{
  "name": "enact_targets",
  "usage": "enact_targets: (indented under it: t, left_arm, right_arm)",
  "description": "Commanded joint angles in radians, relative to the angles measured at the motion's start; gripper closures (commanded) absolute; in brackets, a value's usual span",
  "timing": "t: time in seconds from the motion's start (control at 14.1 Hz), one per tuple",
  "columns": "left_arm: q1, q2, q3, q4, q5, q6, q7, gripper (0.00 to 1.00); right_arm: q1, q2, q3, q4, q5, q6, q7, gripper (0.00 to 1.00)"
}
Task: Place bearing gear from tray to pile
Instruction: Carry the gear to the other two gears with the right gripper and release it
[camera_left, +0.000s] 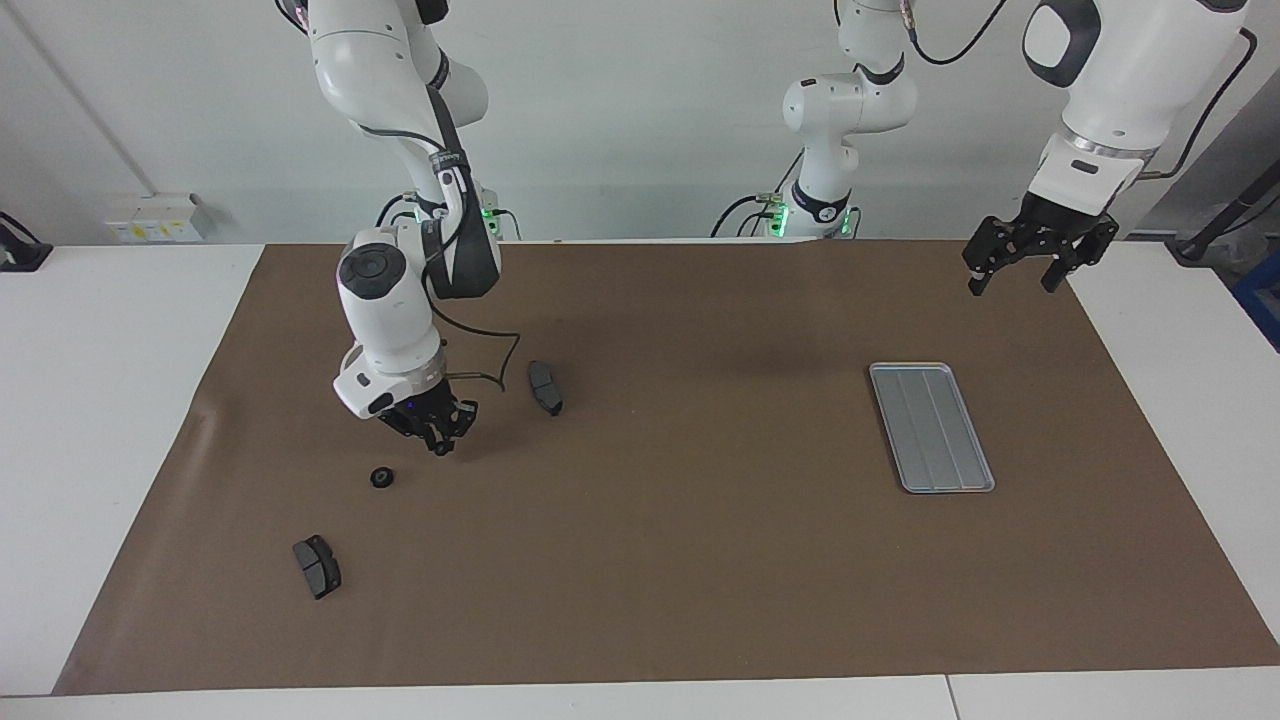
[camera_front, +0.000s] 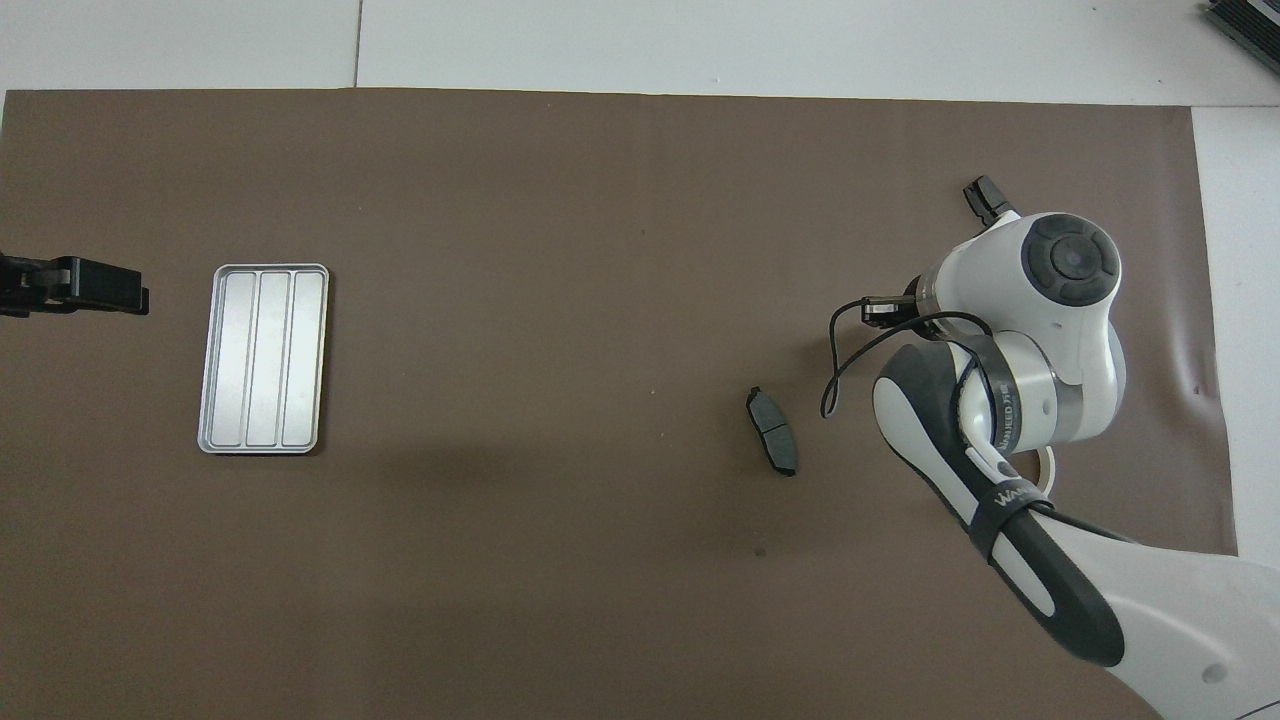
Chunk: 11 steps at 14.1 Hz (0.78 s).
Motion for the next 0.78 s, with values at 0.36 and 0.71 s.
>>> enact_targets:
  t: [0.36, 0.71]
  left_arm:
    - [-0.003, -0.026, 0.003, -0.022, 0.009, -0.010, -0.012, 0.00]
    - [-0.003, -0.026, 0.003, -0.022, 0.009, -0.010, -0.012, 0.00]
  right_arm:
    - [-0.032, 0.054, 0.015, -0.044, 0.015, 0.096, -0.019, 1.00]
    - [-0.032, 0.062, 0.015, -0.041, 0.017, 0.113, -0.007, 0.00]
